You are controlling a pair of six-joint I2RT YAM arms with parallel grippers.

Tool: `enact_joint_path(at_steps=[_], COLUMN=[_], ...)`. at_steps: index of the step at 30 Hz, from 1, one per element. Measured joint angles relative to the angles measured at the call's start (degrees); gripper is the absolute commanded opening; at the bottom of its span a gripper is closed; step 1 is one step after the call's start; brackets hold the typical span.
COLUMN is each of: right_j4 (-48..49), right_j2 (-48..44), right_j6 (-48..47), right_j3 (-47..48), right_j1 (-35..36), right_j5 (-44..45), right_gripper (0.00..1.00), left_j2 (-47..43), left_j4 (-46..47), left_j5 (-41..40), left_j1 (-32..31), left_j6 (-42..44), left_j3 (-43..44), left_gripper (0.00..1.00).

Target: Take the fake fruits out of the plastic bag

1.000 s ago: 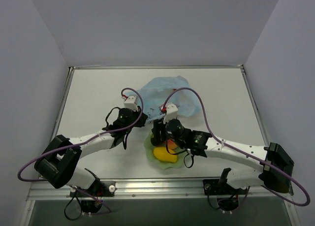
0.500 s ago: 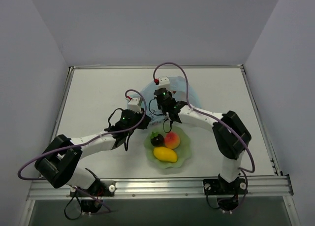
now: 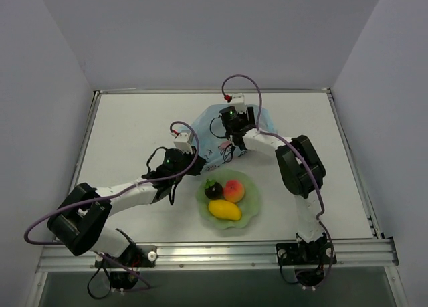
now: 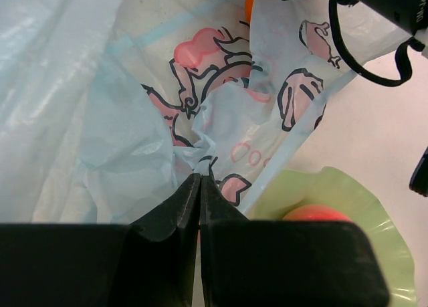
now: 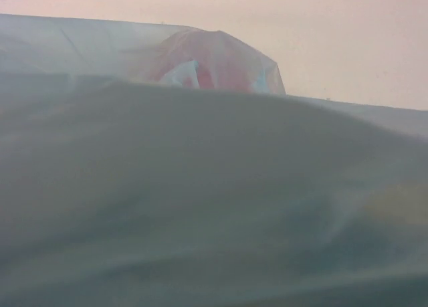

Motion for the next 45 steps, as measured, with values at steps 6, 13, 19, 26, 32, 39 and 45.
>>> enact_joint_path(at_steps=[6, 13, 19, 26, 32, 39, 45], right_j4=[-1.4, -5.4, -6.9, -4.9, -3.2, -1.4, 1.2], right_j2=[-4.7, -10.2, -8.2, -4.9, -10.0, -23.2, -28.9], right_j6=[2.0, 5.2, 6.9, 6.2, 4.3, 1.3, 2.6], right_j3=[-4.3, -6.9, -6.2, -3.6, -6.2, -6.2, -9.2], right_j1=[0.1, -0.1, -3.5, -5.3, -2.2, 4.6, 3.2], right_j5=[0.0, -0.7, -2.6, -3.7, -3.4, -2.6, -3.6], right_gripper=[0.85, 0.84, 0.67, 0.00, 0.00, 0.00, 0.00], left_j2=[0.8, 1.2, 1.2, 1.4, 1.5, 1.5, 1.4], left_j4=[0.2, 0.2, 0.2, 0.2, 0.2, 0.2, 0.2], left_j5=[0.2, 0.1, -0.5, -0.5, -0.5, -1.4, -2.3], left_j1=[-0.4, -1.4, -2.0, -2.1, -2.4, -2.8, -2.8], left_j6=[-0.2, -0.1, -0.1, -0.1, -0.1, 0.1, 0.5], left_j3=[0.0, 0.0, 0.0, 0.0, 0.0, 0.0, 0.0], left_gripper=[0.02, 0.02, 0.02, 0.02, 0.02, 0.02, 0.02])
